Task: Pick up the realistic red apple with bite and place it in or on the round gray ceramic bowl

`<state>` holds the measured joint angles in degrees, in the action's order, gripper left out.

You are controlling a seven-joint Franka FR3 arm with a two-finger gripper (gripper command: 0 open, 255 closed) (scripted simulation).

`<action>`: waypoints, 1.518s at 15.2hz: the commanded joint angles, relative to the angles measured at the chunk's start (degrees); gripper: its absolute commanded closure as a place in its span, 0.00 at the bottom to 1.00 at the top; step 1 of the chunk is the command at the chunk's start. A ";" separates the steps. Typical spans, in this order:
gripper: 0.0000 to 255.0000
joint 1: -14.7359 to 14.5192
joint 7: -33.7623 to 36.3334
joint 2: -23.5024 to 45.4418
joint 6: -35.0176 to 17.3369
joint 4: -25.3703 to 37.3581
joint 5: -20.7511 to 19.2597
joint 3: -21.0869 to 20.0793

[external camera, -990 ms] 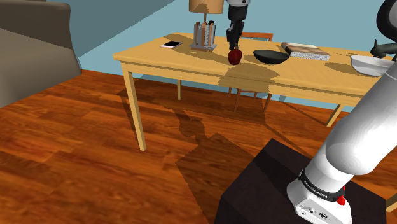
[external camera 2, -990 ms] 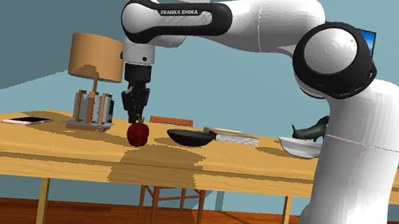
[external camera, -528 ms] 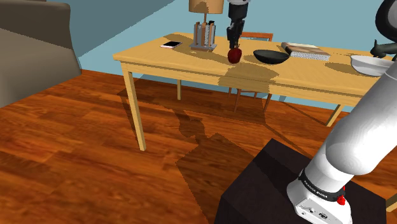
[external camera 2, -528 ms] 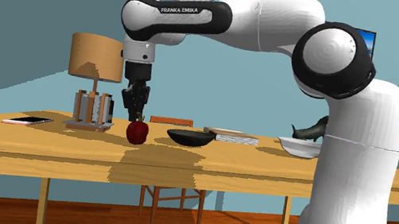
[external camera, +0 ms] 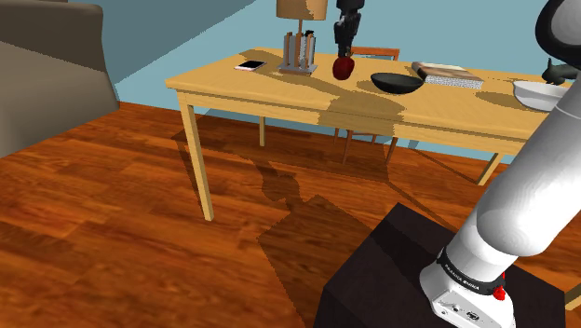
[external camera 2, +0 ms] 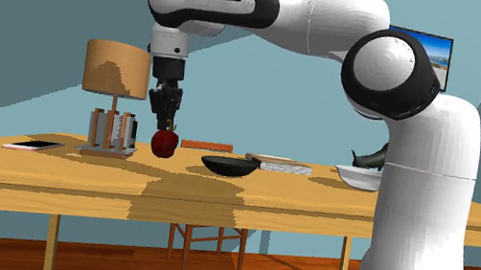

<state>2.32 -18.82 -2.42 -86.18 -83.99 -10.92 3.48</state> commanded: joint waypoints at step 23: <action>1.00 7.62 -16.48 3.85 13.43 19.91 1.44 6.65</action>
<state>9.20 -33.86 1.97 -72.50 -63.51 -9.60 9.46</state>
